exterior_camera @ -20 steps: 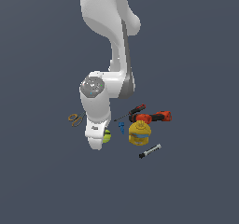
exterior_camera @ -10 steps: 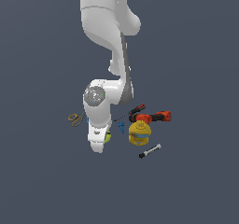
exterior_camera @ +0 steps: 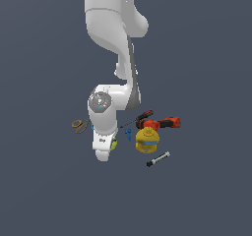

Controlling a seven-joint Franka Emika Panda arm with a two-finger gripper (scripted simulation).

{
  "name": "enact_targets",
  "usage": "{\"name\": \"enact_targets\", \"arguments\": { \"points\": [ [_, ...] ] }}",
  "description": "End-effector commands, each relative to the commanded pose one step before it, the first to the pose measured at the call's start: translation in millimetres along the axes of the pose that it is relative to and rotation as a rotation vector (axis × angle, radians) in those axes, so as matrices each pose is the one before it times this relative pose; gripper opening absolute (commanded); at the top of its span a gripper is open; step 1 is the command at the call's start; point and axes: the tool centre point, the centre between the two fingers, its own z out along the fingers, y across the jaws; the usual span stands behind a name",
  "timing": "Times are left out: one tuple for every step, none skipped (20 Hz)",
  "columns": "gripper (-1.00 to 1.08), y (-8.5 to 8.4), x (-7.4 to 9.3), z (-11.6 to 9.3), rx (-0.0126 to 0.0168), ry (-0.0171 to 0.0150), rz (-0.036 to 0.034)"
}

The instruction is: Pick up a designated object from a clutter of objects.

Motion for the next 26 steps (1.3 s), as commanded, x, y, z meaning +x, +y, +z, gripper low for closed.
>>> {"name": "enact_targets", "arguments": {
  "points": [
    [-1.0, -0.45, -0.09, 0.87, 0.00133, 0.00006, 0.00016],
    [-1.0, 0.0, 0.0, 0.0, 0.0, 0.0, 0.0],
    [-1.0, 0.42, 0.24, -0.8, -0.00131, -0.00014, -0.00043],
    [-1.0, -0.06, -0.03, -0.23, 0.0, 0.0, 0.0],
    [-1.0, -0.19, -0.08, -0.68, 0.0, 0.0, 0.0],
    [-1.0, -0.32, -0.13, -1.13, 0.0, 0.0, 0.0],
    [-1.0, -0.45, -0.18, -1.59, 0.0, 0.0, 0.0],
    [-1.0, -0.58, -0.23, -2.04, 0.0, 0.0, 0.0],
    [-1.0, -0.71, -0.28, -2.5, 0.0, 0.0, 0.0],
    [-1.0, -0.84, -0.33, -2.96, 0.0, 0.0, 0.0],
    [-1.0, -0.97, -0.38, -3.43, 0.0, 0.0, 0.0],
    [-1.0, -1.1, -0.43, -3.89, 0.0, 0.0, 0.0],
    [-1.0, -1.23, -0.48, -4.36, 0.0, 0.0, 0.0],
    [-1.0, -1.35, -0.38, -4.78, 0.00009, -0.00043, -0.00021],
    [-1.0, -1.49, -0.58, -5.32, 0.0, 0.0, 0.0],
    [-1.0, -1.63, -0.63, -5.81, 0.0, 0.0, 0.0],
    [-1.0, -1.76, -0.68, -6.3, 0.0, 0.0, 0.0],
    [-1.0, -1.89, -0.74, -6.8, 0.0, 0.0, 0.0],
    [-1.0, -2.03, -0.79, -7.31, 0.0, 0.0, 0.0],
    [-1.0, -2.17, -0.84, -7.84, 0.0, 0.0, 0.0],
    [-1.0, -2.31, -0.89, -8.37, 0.0, 0.0, 0.0],
    [-1.0, -2.44, -0.94, -8.89, 0.0, 0.0, 0.0],
    [-1.0, -2.56, -0.98, -9.37, 0.0, 0.0, 0.0],
    [-1.0, -2.59, -0.78, -9.52, 0.00029, -0.0002, -0.00034],
    [-1.0, -2.65, -1.0, -9.81, 0.0, 0.0, 0.0],
    [-1.0, -2.67, -1.0, -9.94, 0.0, 0.0, 0.0]
  ]
}}
